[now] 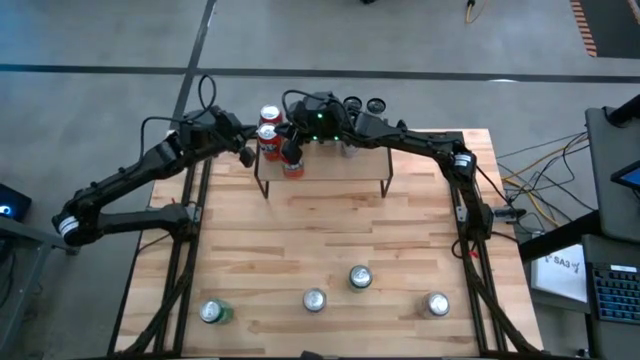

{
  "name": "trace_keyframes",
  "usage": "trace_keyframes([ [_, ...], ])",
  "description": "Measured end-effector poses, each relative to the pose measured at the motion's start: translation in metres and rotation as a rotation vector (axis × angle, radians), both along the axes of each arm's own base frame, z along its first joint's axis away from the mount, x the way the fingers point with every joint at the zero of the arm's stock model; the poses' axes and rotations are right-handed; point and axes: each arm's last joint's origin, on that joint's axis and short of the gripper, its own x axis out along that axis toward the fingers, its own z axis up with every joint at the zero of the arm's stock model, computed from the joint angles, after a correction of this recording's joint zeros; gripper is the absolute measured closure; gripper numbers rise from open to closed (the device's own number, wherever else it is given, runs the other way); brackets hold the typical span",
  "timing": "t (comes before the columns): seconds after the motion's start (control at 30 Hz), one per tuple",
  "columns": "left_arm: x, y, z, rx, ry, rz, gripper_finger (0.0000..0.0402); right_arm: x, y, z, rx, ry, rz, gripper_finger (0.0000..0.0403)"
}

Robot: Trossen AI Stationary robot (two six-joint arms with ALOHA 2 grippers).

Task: Place canned beverage on shelf
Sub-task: Adjust the orange soda cans

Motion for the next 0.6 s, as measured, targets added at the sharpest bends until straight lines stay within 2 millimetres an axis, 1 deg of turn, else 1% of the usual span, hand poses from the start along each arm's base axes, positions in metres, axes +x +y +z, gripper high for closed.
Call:
trace_keyframes([
  [0.33,0.0033,-0.0038,-0.0034,-0.073,-0.023,-0.009,0.0402,-0.0002,0.0001,-0.0005,-0.01,0.008,0.004,0.039],
  [0.6,0.0041,-0.0067,-0.0032,-0.096,-0.041,-0.015,0.0402,-0.0005,0.0002,-0.0015,-0.009,0.019,0.005,0.039],
])
